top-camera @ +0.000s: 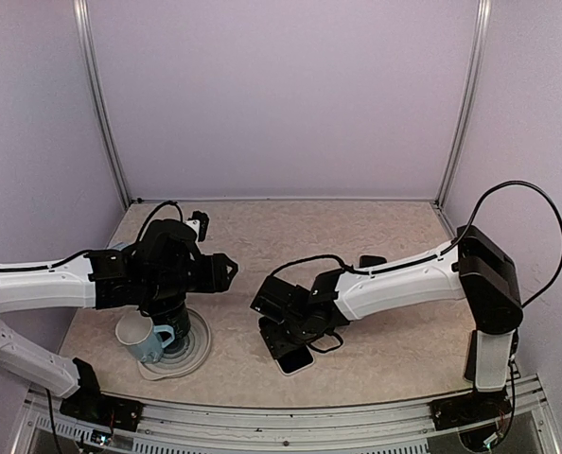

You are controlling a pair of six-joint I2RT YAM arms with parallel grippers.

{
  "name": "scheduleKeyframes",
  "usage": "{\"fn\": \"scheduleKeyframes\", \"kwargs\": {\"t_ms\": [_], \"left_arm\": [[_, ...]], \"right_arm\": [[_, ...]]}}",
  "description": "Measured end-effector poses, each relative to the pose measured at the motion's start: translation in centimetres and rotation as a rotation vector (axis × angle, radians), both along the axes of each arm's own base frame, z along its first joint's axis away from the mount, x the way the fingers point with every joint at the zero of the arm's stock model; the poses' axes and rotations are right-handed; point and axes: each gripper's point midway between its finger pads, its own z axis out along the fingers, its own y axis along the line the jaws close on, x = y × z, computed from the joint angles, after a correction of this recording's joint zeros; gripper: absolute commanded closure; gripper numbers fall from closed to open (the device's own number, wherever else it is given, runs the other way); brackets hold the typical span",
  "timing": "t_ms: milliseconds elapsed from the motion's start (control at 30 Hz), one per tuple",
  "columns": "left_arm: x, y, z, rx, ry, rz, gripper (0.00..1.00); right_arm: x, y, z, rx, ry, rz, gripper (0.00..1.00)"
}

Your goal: Put the phone into the phone case

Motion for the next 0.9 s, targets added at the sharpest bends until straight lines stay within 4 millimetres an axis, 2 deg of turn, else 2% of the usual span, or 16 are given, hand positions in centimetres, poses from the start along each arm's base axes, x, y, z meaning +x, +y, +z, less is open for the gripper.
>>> {"fn": "scheduleKeyframes", "kwargs": {"t_ms": [100,167,200,367,500,567,633,767,833,900], "left_arm": [[0.0,0.0,-0.2,0.006,0.004,0.0,0.34],[0.0,0.0,-0.5,0.013,0.011,0.0,0.34],[0.0,0.0,-0.7,0.018,0.014,0.0,0.34],[-0.1,-0.2,-1.9,0.043,0.042,-0.01,0.3],[-0.5,-0.6,-2.8,0.064,0.062,-0.022,0.29],[-0.8,-1.0,-3.2,0.077,0.073,-0.032,0.29],[-1.2,-1.5,-3.3,0.08,0.08,-0.045,0.32],[-2.4,-2.7,-4.4,0.104,0.109,-0.079,0.49],[-3.3,-3.7,-5.3,0.127,0.13,-0.106,0.52],[-4.2,-4.4,-6.3,0.144,0.15,-0.13,0.54]], "right_arm": [[0.0,0.0,0.0,-0.002,0.015,0.002,0.18],[0.0,-0.1,0.0,-0.003,0.025,0.006,0.04],[0.0,-0.2,-0.1,-0.006,0.032,0.009,0.01],[-0.8,-0.7,-0.3,-0.035,0.078,0.049,0.01],[-0.8,-0.5,0.5,-0.013,0.102,0.079,0.01],[-0.4,-0.6,1.9,0.024,0.112,0.083,0.04],[0.6,-1.3,3.7,0.076,0.109,0.077,0.13],[4.5,-3.3,7.0,0.215,0.101,0.052,0.36],[6.6,-3.6,7.6,0.267,0.093,0.049,0.44],[8.5,-3.7,7.3,0.291,0.092,0.056,0.45]]}}
